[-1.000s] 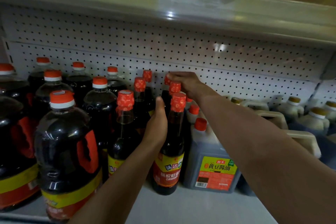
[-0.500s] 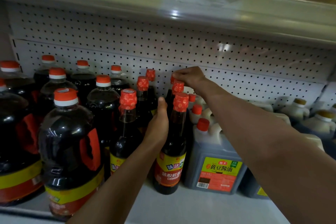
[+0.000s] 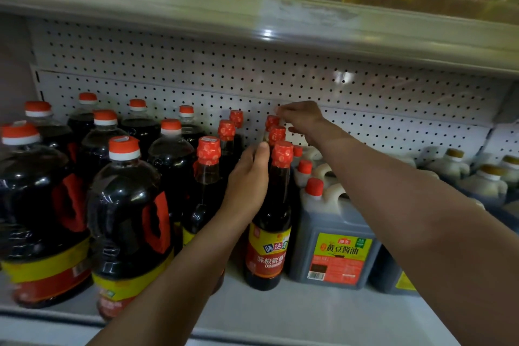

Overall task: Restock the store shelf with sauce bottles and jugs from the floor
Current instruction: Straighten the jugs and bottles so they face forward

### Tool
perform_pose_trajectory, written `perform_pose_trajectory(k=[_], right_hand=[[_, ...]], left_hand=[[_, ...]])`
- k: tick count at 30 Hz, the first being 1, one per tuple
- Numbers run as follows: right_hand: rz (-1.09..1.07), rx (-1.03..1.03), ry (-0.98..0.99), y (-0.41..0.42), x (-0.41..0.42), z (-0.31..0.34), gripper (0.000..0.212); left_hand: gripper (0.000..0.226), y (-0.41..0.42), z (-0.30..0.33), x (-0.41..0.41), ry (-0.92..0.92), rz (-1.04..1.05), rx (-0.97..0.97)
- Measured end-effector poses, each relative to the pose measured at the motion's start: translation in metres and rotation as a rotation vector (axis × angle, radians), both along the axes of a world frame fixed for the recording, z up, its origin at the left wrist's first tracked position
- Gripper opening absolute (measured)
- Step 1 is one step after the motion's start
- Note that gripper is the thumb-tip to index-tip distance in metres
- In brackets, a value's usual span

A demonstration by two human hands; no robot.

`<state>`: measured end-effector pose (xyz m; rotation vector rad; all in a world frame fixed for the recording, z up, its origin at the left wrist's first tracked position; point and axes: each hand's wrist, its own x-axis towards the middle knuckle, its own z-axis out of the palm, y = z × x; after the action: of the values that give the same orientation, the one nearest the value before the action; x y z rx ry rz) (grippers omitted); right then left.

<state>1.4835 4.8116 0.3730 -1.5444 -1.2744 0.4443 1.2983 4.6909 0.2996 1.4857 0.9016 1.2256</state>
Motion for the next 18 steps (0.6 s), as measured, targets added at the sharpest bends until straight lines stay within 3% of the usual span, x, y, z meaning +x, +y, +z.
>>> perform_pose_trajectory(k=[2, 6, 10, 13, 18], right_hand=[[0.01, 0.047, 0.011, -0.008, -0.004, 0.006, 0.039], [0.033, 0.107, 0.005, -0.018, -0.014, 0.018, 0.038], [0.059, 0.13, 0.005, -0.019, -0.023, 0.027, 0.03], [0.049, 0.101, 0.013, -0.02, -0.032, 0.031, 0.033], [0.105, 0.08, -0.028, -0.018, -0.043, 0.032, 0.036]], left_hand=[[0.043, -0.007, 0.01, -0.007, 0.041, 0.012, 0.094], [0.051, -0.015, 0.041, -0.027, 0.092, 0.055, 0.297], [0.035, -0.004, 0.081, -0.053, 0.066, 0.15, 0.374], [0.037, 0.025, 0.106, -0.064, 0.12, 0.147, 0.304], [0.073, 0.083, 0.119, -0.068, 0.477, 0.056, 0.008]])
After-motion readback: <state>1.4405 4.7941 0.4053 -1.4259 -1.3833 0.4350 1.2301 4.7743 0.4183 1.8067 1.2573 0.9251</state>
